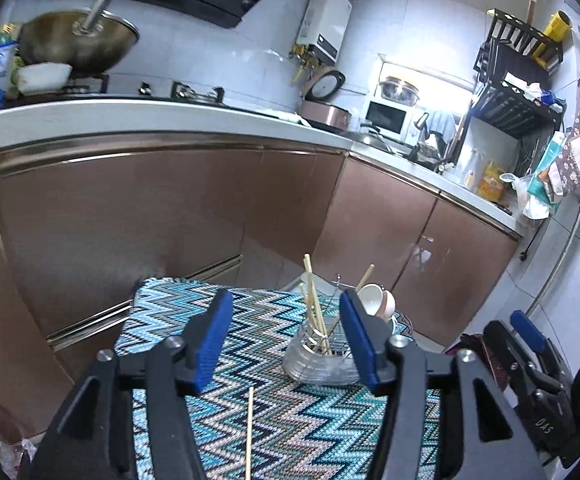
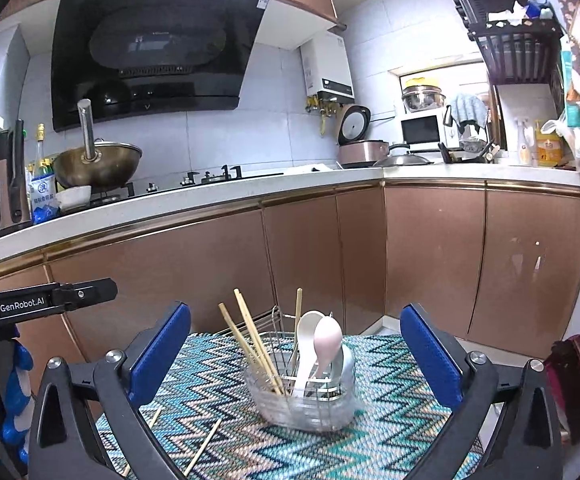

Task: Organize utensils
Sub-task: 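Raise both open grippers away from the holder, then lower both open grippers over the last two chopsticks on the cloth, then close the right gripper on one chopstick while the left gripper closes on the other, then lift both chopsticks, lower them into the holder and open both grippers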

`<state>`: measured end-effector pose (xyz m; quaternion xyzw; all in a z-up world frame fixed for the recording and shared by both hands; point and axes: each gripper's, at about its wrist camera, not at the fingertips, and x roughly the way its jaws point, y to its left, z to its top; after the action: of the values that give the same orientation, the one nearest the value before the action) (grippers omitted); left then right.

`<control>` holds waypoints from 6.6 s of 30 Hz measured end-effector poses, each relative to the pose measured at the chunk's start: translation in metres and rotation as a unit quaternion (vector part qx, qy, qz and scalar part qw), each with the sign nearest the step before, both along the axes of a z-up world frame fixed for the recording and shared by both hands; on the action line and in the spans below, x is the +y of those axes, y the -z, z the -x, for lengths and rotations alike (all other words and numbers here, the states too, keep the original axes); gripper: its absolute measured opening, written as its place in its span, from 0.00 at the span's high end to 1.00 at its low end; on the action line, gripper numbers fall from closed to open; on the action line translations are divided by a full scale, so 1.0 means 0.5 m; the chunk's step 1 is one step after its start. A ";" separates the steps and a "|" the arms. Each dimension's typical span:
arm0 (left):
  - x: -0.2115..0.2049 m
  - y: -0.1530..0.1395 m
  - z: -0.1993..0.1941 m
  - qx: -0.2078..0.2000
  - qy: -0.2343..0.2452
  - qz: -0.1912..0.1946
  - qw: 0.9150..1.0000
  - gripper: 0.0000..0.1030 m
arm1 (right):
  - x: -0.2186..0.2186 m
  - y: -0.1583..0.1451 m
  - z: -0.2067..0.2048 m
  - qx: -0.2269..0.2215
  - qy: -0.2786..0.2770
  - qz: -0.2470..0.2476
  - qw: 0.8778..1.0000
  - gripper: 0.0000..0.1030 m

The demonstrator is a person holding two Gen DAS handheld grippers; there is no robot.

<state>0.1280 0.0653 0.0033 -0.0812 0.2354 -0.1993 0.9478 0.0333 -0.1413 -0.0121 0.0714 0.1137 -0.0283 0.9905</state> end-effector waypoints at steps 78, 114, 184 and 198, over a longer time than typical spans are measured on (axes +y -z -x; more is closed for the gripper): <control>0.141 0.389 -0.232 0.340 0.019 -0.061 0.938 0.59 | 0.233 0.333 -0.257 0.350 -0.170 0.009 0.921 0.66; 0.105 0.412 -0.271 0.355 0.008 -0.116 0.928 0.95 | 0.256 0.374 -0.357 0.409 -0.193 -0.022 0.891 0.95; -0.146 -0.095 -0.143 -0.069 0.026 0.065 0.995 0.95 | -0.043 -0.086 -0.143 -0.050 -0.103 -0.021 0.993 0.95; -0.232 -0.001 -0.277 -0.089 -0.033 0.079 0.992 0.95 | -0.082 -0.014 -0.246 -0.042 -0.091 -0.035 0.994 0.95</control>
<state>0.2663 -0.0507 0.0036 -0.1458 0.1305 -0.1923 0.9616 0.1562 -0.1821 -0.0053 0.0967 0.0793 0.0691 0.9897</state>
